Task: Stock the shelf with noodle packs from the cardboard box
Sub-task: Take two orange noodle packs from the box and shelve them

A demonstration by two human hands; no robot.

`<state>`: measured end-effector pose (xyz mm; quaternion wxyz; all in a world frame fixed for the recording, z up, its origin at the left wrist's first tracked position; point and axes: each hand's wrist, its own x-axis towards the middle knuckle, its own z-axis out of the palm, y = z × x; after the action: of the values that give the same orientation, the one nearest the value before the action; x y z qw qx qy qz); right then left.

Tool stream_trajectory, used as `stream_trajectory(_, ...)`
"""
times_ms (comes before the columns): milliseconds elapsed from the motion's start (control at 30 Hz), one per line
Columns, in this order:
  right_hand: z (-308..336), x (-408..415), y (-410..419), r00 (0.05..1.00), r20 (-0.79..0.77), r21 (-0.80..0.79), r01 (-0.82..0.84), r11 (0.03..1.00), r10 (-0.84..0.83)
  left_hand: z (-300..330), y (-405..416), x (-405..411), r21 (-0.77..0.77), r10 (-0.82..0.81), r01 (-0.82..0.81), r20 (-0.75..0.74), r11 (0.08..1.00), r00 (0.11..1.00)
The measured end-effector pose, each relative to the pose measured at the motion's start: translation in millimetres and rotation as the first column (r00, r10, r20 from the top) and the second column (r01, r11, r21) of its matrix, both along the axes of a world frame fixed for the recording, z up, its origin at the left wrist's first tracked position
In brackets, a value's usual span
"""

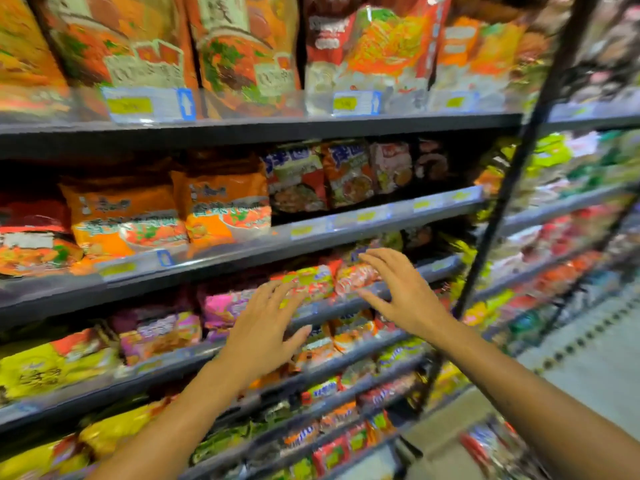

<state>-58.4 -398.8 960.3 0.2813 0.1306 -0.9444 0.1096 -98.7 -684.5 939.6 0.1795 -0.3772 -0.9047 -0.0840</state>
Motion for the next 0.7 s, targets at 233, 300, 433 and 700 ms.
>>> stream_trajectory(233,-60,98,95,0.948,0.249,0.071,0.186,0.98,-0.198,-52,88,19,-0.108,-0.052,0.068,0.141,0.992,0.989)
stream_trajectory(300,-72,123,124,0.922,0.314,0.044,0.222,0.974,-0.225,-61,116,33,-0.117,-0.062,0.08,0.157,0.99,0.986)
stream_trajectory(433,-104,175,199,0.855,0.443,0.009,0.296,0.955,-0.269,-81,185,68,-0.125,-0.063,0.087,0.179,0.988,0.982)
stream_trajectory(700,-155,295,366,0.706,0.605,-0.003,0.464,0.886,-0.367,-133,358,151,-0.136,-0.152,0.213,0.363,0.967,0.92)
